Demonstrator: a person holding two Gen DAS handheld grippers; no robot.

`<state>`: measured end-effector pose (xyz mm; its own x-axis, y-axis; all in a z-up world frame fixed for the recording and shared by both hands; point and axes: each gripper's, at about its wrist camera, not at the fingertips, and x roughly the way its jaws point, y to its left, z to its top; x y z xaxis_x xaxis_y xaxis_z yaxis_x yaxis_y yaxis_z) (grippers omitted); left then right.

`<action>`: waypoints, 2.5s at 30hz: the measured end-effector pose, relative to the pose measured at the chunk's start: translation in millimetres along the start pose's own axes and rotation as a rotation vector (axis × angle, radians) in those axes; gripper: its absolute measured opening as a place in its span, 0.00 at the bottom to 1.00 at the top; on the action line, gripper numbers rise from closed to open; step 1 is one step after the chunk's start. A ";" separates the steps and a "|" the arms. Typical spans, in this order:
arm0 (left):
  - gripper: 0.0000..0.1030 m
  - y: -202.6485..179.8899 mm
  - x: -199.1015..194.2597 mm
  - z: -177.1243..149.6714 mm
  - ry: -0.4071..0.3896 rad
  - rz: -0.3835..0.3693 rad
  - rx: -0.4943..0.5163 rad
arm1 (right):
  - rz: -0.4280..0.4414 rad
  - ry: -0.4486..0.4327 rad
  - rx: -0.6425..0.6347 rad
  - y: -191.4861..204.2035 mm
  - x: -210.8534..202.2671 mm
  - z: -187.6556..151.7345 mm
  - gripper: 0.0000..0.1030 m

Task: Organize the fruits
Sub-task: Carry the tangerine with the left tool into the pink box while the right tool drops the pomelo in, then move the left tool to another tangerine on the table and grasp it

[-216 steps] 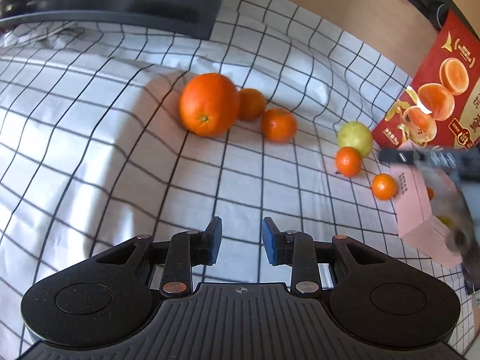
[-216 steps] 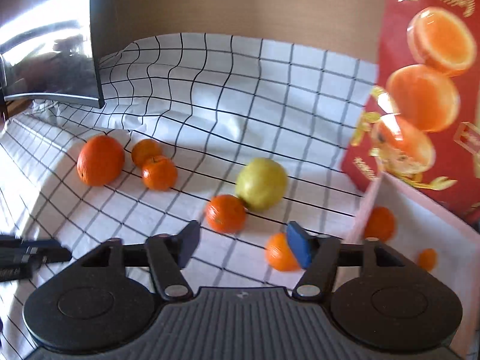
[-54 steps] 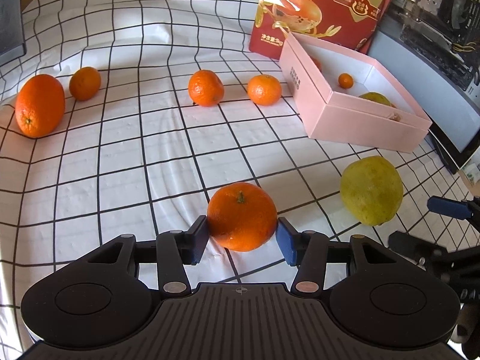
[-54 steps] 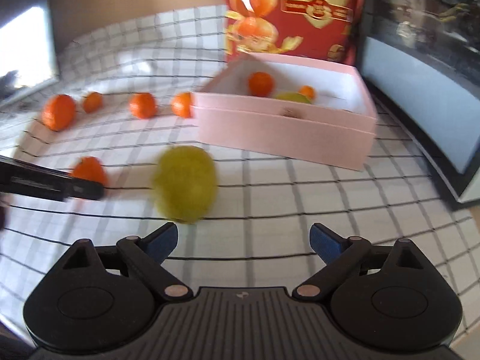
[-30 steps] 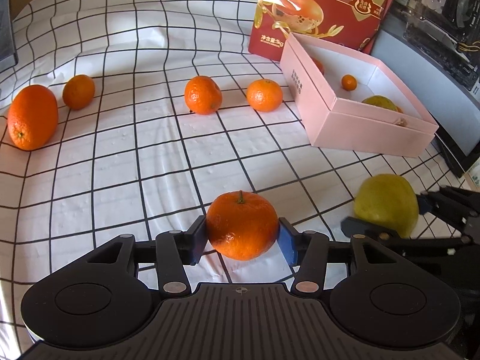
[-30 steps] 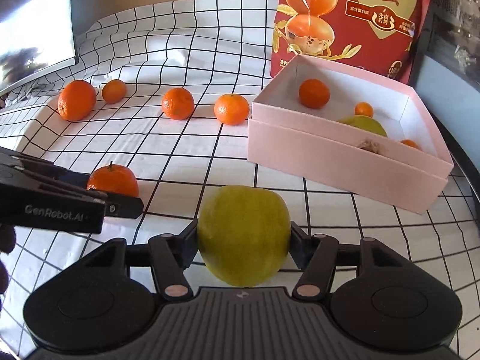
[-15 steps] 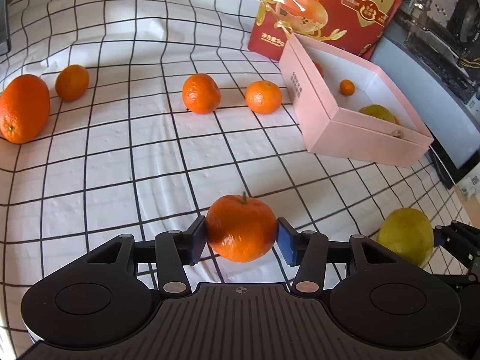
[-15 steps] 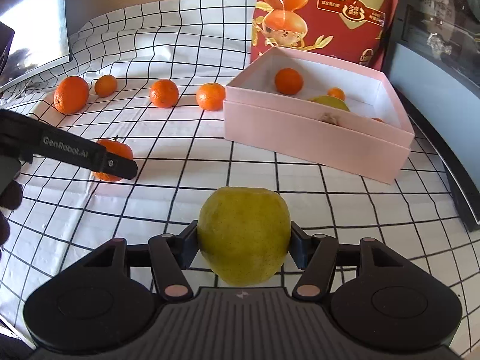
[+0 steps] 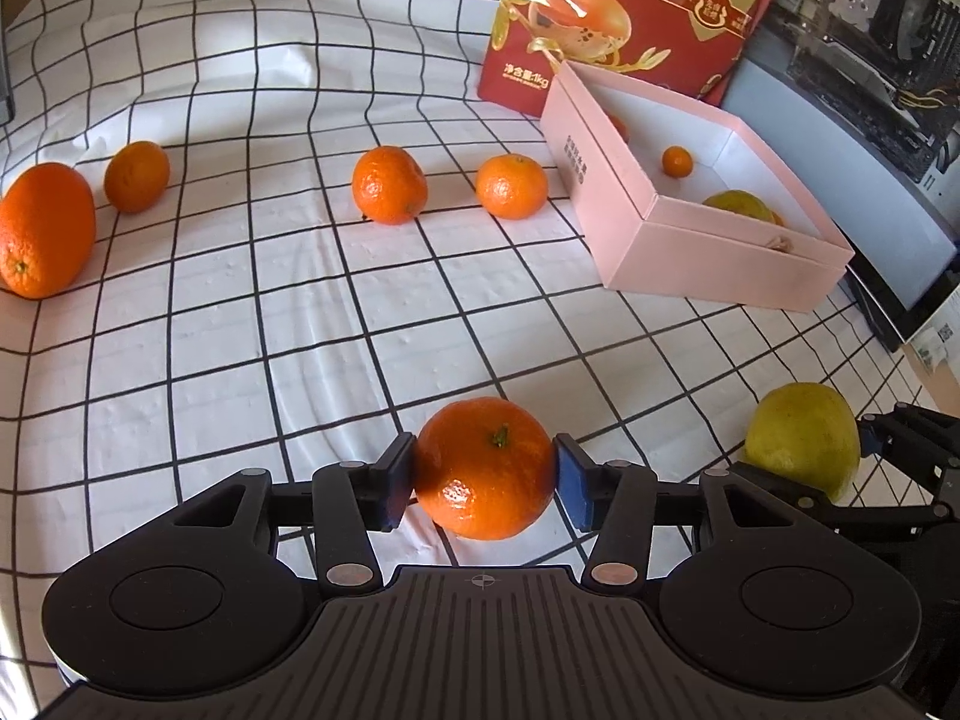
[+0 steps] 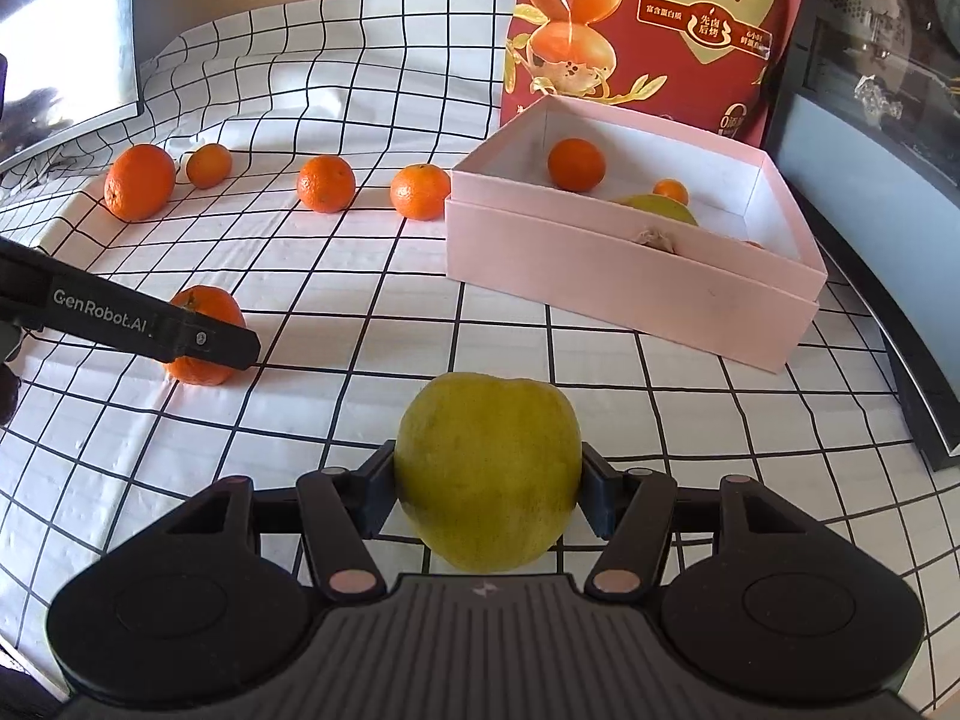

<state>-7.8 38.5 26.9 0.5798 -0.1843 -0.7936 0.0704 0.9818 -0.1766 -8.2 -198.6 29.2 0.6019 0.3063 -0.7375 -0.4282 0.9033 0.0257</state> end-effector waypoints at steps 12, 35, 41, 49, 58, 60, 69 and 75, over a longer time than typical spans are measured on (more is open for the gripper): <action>0.52 -8.3 2.4 7.4 -0.017 -0.095 -0.013 | 0.009 0.008 0.068 -20.5 -0.2 6.2 0.58; 0.52 -102.9 93.7 174.8 -0.037 -0.232 0.198 | -0.084 0.084 0.215 -156.2 85.0 225.1 0.58; 0.52 -108.2 93.4 157.1 -0.057 -0.164 0.326 | -0.095 0.183 0.237 -155.7 125.9 211.6 0.58; 0.45 -111.9 97.1 149.5 -0.028 -0.167 0.399 | -0.103 0.322 0.105 -128.1 170.5 214.9 0.58; 0.45 -98.7 75.8 150.5 -0.091 -0.168 0.329 | -0.047 0.192 0.127 -124.9 134.0 225.8 0.67; 0.45 -91.4 62.6 147.1 -0.132 -0.186 0.298 | -0.059 0.123 0.132 -124.9 113.5 226.8 0.69; 0.45 -3.7 -10.2 108.9 -0.318 -0.114 -0.012 | -0.084 -0.019 0.085 -96.3 65.4 210.5 0.72; 0.45 76.9 -34.1 86.3 -0.311 0.138 -0.196 | -0.004 -0.040 0.002 -43.1 62.0 197.4 0.72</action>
<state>47.8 124.3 90.7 0.7935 0.0009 -0.6086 -0.1640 0.9633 -0.2124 180.6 -159.3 115.6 0.6305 0.3142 -0.7097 -0.4242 0.9052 0.0239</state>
